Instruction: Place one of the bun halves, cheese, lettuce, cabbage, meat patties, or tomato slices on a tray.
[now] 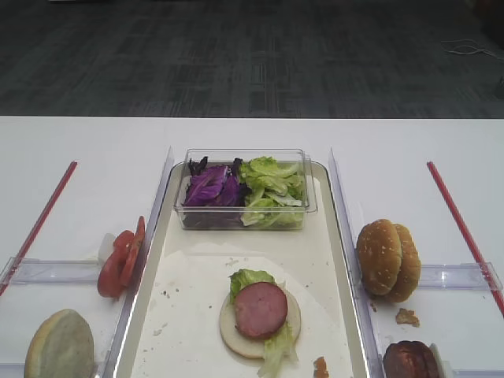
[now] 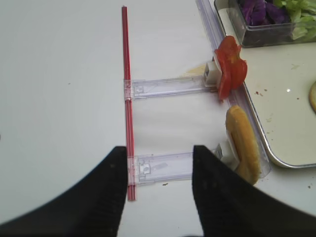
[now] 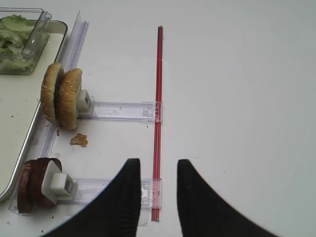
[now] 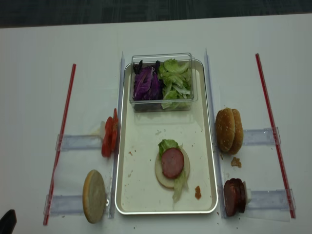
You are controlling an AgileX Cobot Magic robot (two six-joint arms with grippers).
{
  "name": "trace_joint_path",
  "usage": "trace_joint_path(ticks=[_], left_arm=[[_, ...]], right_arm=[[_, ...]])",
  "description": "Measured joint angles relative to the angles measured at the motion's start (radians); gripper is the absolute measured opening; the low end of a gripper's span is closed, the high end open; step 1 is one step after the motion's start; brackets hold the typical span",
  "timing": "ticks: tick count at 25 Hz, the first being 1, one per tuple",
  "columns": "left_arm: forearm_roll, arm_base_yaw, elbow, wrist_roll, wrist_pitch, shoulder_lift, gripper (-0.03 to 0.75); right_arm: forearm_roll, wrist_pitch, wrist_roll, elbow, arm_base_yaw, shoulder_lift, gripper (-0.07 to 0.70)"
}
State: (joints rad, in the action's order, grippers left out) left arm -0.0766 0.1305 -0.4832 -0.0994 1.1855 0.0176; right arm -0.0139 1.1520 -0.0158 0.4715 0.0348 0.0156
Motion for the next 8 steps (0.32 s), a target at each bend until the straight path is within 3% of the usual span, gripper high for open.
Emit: trace_joint_path(ticks=[8], left_arm=[[0.0,0.0,0.0,0.0,0.0,0.0,0.295]], right_arm=[[0.0,0.0,0.0,0.0,0.0,0.0,0.144]])
